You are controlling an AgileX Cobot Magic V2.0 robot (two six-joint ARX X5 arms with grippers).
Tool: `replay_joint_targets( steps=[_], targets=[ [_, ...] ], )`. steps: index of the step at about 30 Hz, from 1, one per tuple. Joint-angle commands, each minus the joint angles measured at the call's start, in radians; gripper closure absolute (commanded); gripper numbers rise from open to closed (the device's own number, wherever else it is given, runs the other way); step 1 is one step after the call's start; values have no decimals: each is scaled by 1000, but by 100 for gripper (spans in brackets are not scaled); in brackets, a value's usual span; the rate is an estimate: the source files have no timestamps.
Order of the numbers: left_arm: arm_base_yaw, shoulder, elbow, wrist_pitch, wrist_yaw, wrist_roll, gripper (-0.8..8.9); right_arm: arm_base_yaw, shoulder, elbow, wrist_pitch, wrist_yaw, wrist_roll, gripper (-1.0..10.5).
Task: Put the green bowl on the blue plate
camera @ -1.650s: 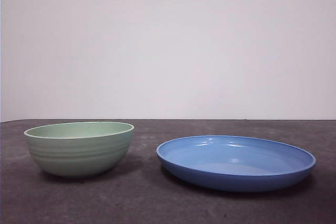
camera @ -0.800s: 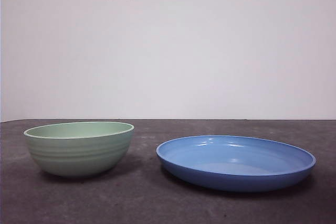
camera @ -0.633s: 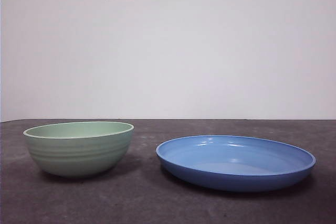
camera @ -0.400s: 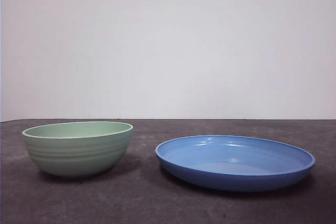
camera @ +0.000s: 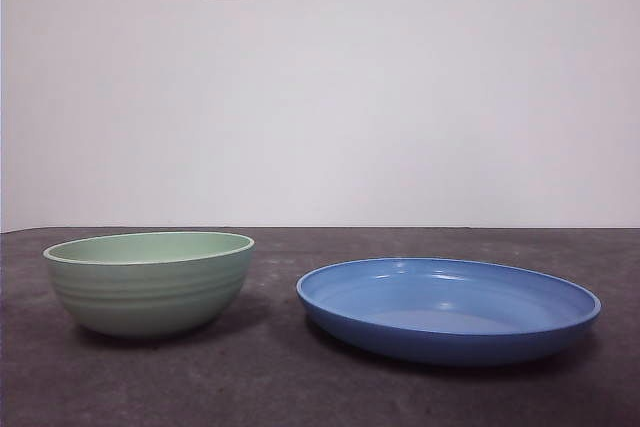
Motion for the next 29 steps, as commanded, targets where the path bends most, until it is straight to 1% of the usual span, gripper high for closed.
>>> replay_joint_targets(
  steps=[1,4,10,14,18,21,24,27,29],
  targets=[
    [0,72,100,12,65,-24,806,1,66,76,-27,-26,14,939],
    [0,169,204,-15,140,-24,806,1,149,155,-73,-72,14,939],
    [-6,343,374,-70,303,-24,806,1,316,313,-237,-230,10,939],
    [-15,436,455,-125,410,-17,806,2,404,411,-346,-314,-39,939],
    [-31,513,513,-192,500,8,805,14,478,494,-426,-371,-91,939],
    [-59,555,546,-266,530,60,805,34,531,549,-487,-407,-129,939],
    [-92,581,573,-368,529,151,805,55,586,594,-557,-439,-177,939],
    [-122,599,579,-458,529,248,805,80,629,629,-628,-438,-229,939],
    [-143,603,579,-517,529,334,805,98,644,635,-652,-438,-253,938]
  ],
)
